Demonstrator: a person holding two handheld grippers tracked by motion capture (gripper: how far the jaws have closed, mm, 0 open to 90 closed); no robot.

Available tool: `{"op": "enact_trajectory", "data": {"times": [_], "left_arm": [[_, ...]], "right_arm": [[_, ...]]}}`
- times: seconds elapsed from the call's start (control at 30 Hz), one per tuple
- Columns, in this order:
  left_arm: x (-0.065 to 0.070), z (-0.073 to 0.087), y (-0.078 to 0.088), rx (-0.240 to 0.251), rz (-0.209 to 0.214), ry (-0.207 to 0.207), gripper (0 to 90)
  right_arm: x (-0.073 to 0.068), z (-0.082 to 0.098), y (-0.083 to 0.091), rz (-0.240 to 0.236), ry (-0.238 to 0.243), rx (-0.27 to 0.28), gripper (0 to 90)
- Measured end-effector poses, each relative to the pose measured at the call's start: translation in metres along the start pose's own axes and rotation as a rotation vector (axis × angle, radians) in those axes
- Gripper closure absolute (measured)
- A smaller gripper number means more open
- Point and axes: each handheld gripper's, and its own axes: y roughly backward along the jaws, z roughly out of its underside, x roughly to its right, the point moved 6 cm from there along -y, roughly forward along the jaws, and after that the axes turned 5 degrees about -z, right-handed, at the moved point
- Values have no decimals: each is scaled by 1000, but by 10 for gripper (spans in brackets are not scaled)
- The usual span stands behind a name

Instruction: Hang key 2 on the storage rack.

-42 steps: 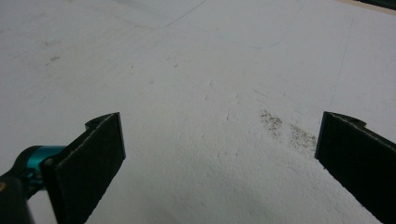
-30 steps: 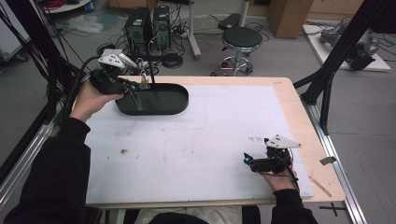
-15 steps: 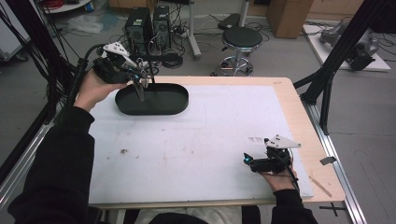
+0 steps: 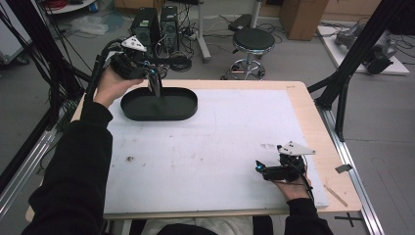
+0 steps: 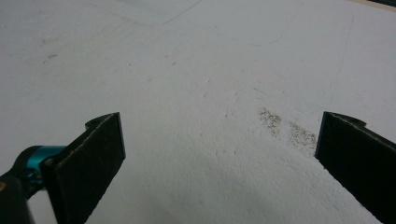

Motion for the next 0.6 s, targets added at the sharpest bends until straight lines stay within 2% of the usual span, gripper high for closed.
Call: {"op": "enact_trajectory", "data": {"times": [0.1,0.27,0.33,0.4,0.53,0.6], "left_arm": [[-4,-1,-7,-9,-8,11,863],[-15,1,-16,5,-55,63,863],[-16,1,-18,18,-51,82,863],[-15,1,-20,17,-59,72,863],[-13,3,-26,-14,-81,50,863],[-13,4,-29,-14,-69,56,862]], "right_arm": [[1,1,0,-4,0,-2,7],[1,2,-1,-3,-1,-8,7],[1,2,-1,-3,1,-5,7],[1,2,0,-1,-2,-6,7],[2,2,0,-2,-3,-4,7],[1,2,-1,-5,-2,-5,7]]}}
